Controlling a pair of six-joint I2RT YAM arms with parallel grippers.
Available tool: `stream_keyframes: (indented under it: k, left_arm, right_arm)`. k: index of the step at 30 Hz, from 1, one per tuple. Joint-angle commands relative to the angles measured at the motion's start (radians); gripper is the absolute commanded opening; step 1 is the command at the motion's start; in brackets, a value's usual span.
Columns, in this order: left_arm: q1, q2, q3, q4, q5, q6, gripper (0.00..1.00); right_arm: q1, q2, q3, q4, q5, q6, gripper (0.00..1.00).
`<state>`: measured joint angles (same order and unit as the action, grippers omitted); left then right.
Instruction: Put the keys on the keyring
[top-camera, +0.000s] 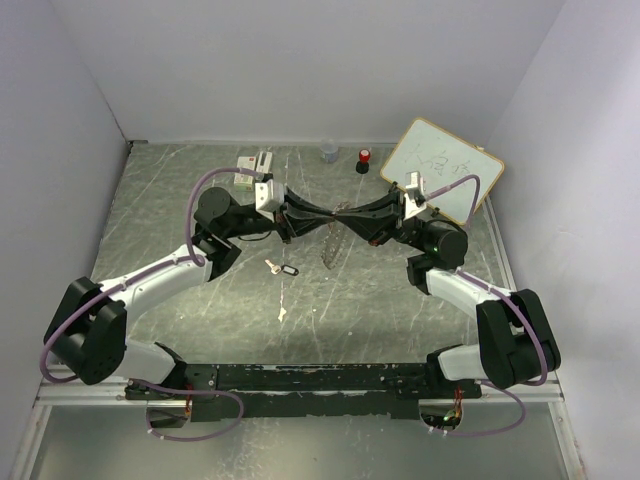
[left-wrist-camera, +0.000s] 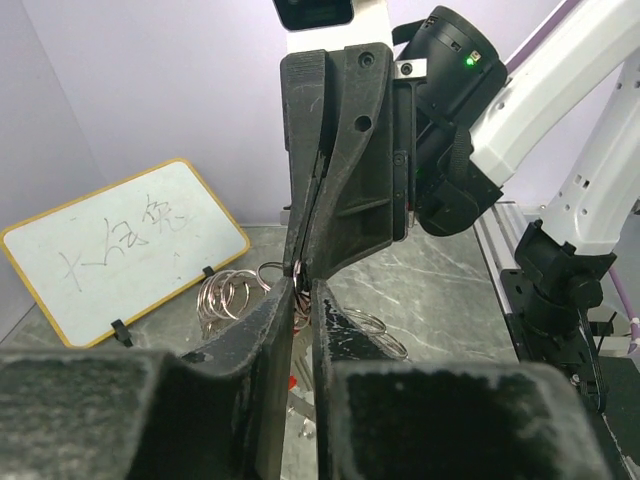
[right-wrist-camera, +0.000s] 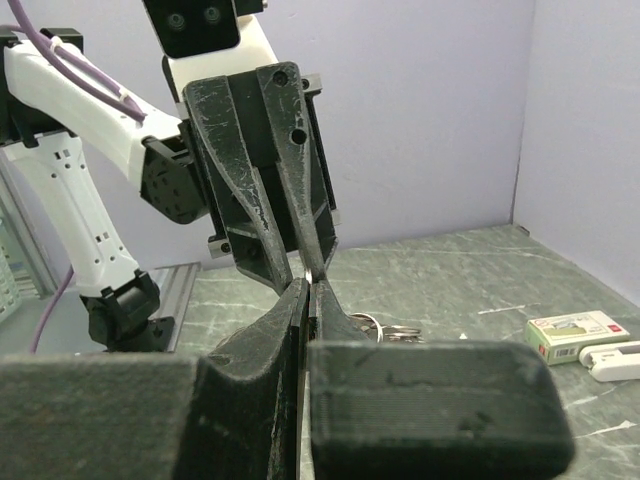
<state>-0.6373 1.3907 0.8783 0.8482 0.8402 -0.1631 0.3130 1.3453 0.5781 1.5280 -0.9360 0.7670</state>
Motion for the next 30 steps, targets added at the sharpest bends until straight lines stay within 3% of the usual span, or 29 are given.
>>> stream_keyframes:
  k: [1, 2, 7, 9, 11, 14, 18, 20, 24, 30]
  left_arm:
    - [0.009, 0.013, 0.039, 0.027, 0.026, -0.004, 0.13]
    - [0.009, 0.013, 0.040, 0.024, 0.024, -0.004, 0.07]
    - [0.009, -0.001, 0.054, -0.027, -0.031, 0.004, 0.07]
    - [0.009, -0.014, 0.074, -0.107, -0.083, 0.023, 0.07]
    - [0.008, -0.025, 0.095, -0.193, -0.165, 0.041, 0.07]
    - [0.009, -0.035, 0.139, -0.338, -0.269, 0.074, 0.07]
    - [0.009, -0.031, 0.195, -0.476, -0.388, 0.093, 0.07]
    - [0.008, -0.017, 0.226, -0.530, -0.431, 0.091, 0.07]
    - [0.005, 0.030, 0.317, -0.641, -0.484, 0.085, 0.07]
    - [-0.019, 0.109, 0.447, -0.809, -0.563, 0.091, 0.07]
  right_arm:
    - [-0.003, -0.018, -0.001, 0.291, -0.009, 0.005, 0.00]
    - [-0.004, -0.017, -0.001, 0.291, -0.010, 0.005, 0.00]
    - [-0.010, -0.019, 0.001, 0.265, 0.008, 0.019, 0.00]
    - [-0.026, -0.029, -0.002, 0.222, 0.024, 0.020, 0.06]
    - [-0.042, -0.055, -0.016, 0.157, 0.053, -0.003, 0.22]
    - [-0.056, -0.134, -0.031, -0.049, 0.113, -0.103, 0.26]
    - [-0.050, -0.271, 0.033, -0.632, 0.271, -0.323, 0.26]
    - [-0.042, -0.308, 0.077, -0.828, 0.369, -0.374, 0.30]
    - [-0.032, -0.307, 0.145, -1.039, 0.424, -0.431, 0.36]
    - [0.042, -0.247, 0.204, -1.175, 0.528, -0.481, 0.40]
